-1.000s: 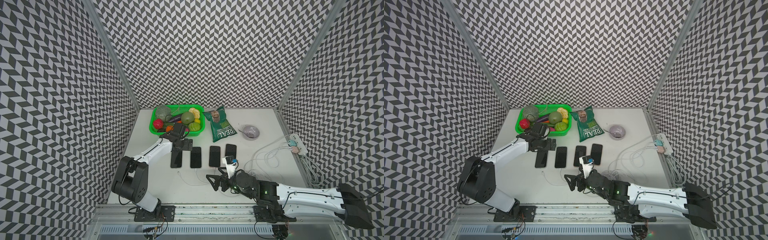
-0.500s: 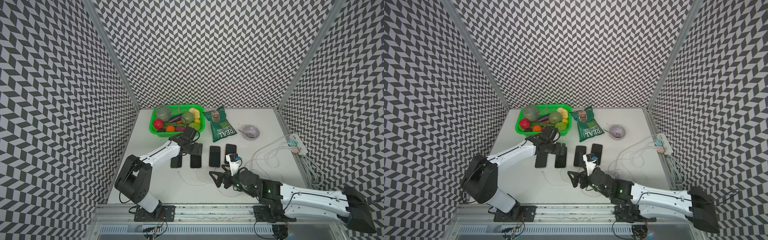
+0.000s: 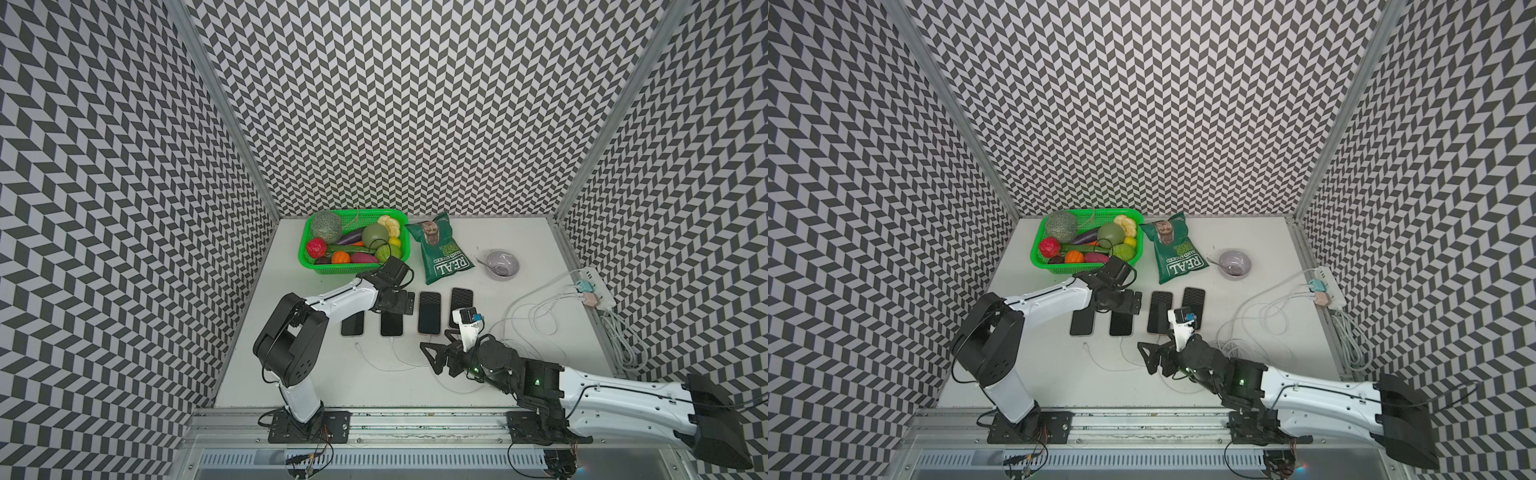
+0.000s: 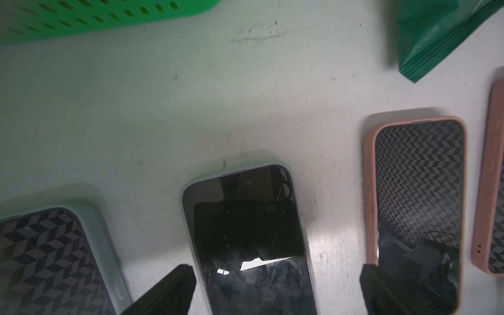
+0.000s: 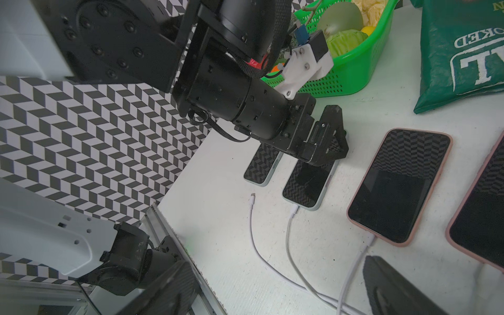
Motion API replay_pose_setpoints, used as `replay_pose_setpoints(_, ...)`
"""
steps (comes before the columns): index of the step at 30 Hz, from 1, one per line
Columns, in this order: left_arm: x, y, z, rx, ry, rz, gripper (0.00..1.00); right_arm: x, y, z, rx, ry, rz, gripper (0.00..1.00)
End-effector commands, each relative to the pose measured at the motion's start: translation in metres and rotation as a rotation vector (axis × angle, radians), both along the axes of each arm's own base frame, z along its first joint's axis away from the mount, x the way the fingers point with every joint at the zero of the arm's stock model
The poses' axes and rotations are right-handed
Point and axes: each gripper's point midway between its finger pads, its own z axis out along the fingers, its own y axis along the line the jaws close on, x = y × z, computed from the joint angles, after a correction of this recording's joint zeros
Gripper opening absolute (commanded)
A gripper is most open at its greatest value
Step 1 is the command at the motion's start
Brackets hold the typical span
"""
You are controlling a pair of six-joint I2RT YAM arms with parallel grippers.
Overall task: Unplug the charging cable from the phone
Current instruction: Pick up the phone at the center of the board.
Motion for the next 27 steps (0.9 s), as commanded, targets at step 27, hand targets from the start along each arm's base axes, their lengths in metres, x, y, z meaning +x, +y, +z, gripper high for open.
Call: replay_pose_setpoints(27, -0.002, 0.005, -0.035, 0.128, 0.025, 0.025, 0.97, 0.007, 0.018, -0.007, 0.017, 0.02, 0.033, 1.0)
